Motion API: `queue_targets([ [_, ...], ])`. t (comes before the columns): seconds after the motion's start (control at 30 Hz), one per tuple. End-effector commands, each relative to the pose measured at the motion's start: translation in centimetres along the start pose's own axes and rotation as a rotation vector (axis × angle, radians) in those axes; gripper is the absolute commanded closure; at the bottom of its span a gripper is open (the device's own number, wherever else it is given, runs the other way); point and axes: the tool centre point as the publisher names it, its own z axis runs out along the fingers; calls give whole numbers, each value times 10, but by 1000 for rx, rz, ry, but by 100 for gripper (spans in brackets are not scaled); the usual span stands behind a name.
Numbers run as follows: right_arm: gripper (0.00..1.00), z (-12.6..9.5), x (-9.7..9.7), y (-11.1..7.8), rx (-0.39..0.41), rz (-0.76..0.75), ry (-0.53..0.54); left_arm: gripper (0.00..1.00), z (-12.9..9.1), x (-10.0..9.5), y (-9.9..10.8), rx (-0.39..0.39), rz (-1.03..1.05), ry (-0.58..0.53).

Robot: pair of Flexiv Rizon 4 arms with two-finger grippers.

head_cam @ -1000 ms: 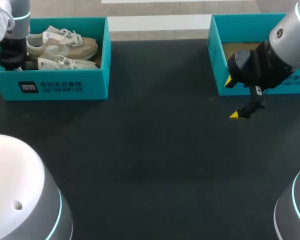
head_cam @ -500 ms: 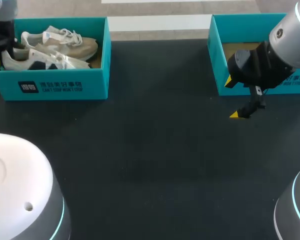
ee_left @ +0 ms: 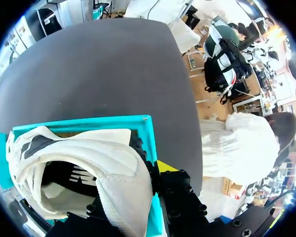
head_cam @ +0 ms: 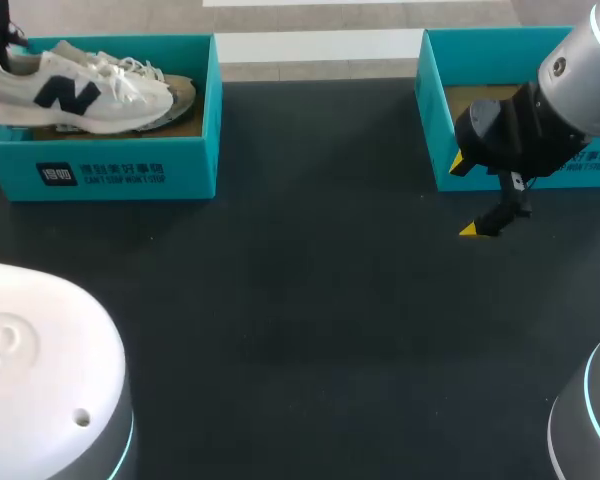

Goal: Take the shoe out of the shoebox, open the shoe tongue, remove and reinsert the insole, then place the shoe into the shoebox

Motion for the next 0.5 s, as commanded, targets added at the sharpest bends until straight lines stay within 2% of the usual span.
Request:
queue_targets([
  [0.03,0,2,-1,1,2,0,1,100,-29,8,-11,-20,8,-18],
  [0.1,0,2,-1,1,2,0,1,100,-37,9,-14,-41,21,-19],
  [0.5,0,2,-1,1,2,0,1,100,-37,9,-14,-41,21,-19],
])
